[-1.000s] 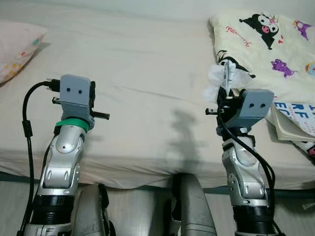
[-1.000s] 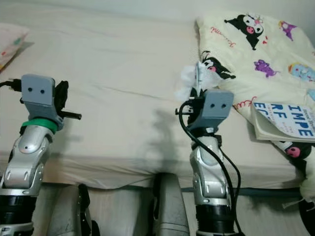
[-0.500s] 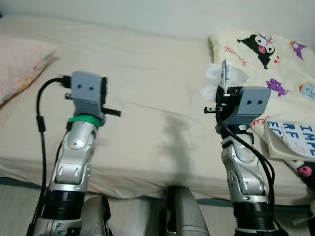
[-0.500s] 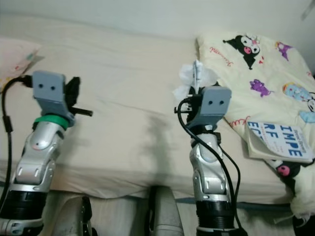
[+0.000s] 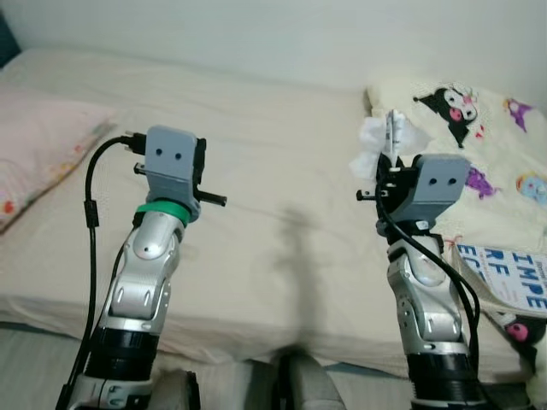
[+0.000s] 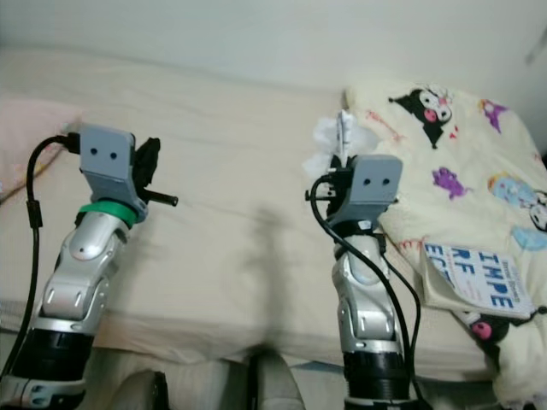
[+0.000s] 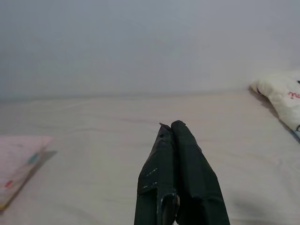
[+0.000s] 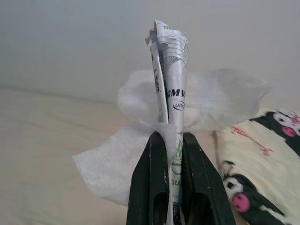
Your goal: Clean up the room
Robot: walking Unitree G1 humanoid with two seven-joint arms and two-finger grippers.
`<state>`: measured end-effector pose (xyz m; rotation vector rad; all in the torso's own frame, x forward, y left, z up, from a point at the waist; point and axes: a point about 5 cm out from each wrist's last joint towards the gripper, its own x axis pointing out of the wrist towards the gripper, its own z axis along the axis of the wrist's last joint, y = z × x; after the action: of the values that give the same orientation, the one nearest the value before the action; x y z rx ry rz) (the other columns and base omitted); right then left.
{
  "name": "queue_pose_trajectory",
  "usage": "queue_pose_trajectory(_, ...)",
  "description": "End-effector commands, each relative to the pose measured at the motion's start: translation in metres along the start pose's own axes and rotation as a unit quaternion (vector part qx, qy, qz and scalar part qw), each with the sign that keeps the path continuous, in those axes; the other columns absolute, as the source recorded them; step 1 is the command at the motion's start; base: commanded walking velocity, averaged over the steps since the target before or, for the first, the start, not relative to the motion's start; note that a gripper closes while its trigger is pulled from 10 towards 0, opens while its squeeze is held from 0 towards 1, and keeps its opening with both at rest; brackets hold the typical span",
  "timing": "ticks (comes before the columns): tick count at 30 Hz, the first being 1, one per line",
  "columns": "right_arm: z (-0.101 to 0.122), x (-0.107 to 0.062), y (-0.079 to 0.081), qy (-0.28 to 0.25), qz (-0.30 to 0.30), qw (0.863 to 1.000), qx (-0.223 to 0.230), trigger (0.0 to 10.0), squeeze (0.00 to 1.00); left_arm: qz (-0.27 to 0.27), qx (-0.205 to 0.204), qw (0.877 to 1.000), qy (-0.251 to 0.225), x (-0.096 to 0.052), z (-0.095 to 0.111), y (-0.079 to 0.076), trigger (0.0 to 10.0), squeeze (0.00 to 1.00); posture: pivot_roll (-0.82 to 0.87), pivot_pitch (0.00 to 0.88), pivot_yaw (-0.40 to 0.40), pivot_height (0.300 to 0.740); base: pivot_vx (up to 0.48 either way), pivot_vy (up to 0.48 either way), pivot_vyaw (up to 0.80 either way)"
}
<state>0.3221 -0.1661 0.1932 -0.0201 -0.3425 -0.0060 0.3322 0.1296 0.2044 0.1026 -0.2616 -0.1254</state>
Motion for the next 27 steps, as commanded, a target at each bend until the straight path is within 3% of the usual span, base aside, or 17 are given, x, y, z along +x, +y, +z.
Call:
queue_pose_trajectory(1, -0.004, -0.002, -0.001, 0.006, 0.0, 1.0, 0.002, 10.0, 0.0, -0.011, -0.008, 1.0, 0.023, -0.002, -0.01, -0.004, 10.0, 0.0, -0.03, 0.033, -0.02, 0.716, 0.0, 0.0, 0.0)
queue_pose_trajectory(14, -0.006, -0.001, 0.014, 0.012, 0.019, 1.0, 0.013, 10.0, 0.0, -0.018, -0.012, 0.999, 0.037, -0.004, -0.017, -0.007, 10.0, 0.0, -0.03, 0.039, -0.009, 0.726, 0.0, 0.0, 0.0)
queue_pose_trajectory(27, -0.007, 0.001, 0.018, 0.011, 0.026, 0.999, 0.016, 10.0, 0.0, -0.014, -0.01, 0.999, 0.038, -0.005, -0.02, -0.006, 10.0, 0.0, -0.03, 0.031, -0.006, 0.726, 0.0, 0.0, 0.0)
